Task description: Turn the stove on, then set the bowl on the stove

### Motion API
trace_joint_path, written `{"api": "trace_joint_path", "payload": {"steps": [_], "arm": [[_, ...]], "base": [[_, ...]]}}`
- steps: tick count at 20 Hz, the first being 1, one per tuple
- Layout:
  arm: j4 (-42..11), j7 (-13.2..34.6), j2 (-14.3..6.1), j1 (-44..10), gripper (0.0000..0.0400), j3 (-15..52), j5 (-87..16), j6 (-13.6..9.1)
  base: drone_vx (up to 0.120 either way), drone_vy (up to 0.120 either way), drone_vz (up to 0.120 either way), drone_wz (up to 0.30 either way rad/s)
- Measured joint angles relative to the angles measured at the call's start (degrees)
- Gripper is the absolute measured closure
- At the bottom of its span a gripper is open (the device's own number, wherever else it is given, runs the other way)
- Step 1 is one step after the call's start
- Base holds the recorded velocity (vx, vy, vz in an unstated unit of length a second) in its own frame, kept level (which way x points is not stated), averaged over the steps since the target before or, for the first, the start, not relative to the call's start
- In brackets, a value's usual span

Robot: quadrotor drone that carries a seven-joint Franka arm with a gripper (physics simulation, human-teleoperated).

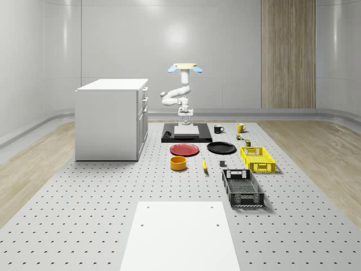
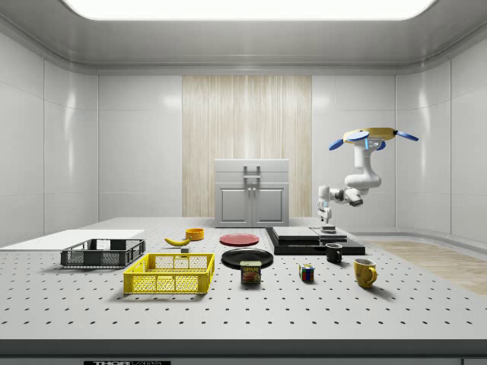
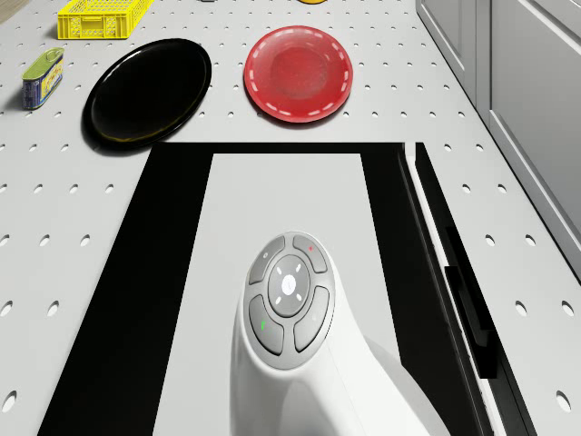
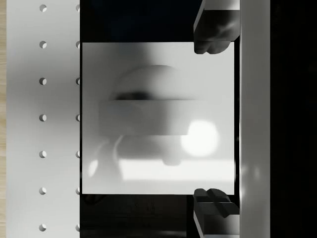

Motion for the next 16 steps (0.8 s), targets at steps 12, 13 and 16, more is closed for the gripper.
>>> {"api": "trace_joint_path", "payload": {"steps": [12,13,16], "arm": [[1.5,1.9,-1.2,-2.6,0.0,-3.1,-2.7,2.7],[1.8,1.9,-1.3,-2.7,0.0,-3.6,-3.1,3.1],[2.3,1.9,-1.6,-3.0,0.0,-4.5,-4.0,4.0]], "base": [[0.0,0.0,0.0,0.0],[0.0,0.0,0.0,0.0],[0.0,0.0,0.0,0.0]]}}
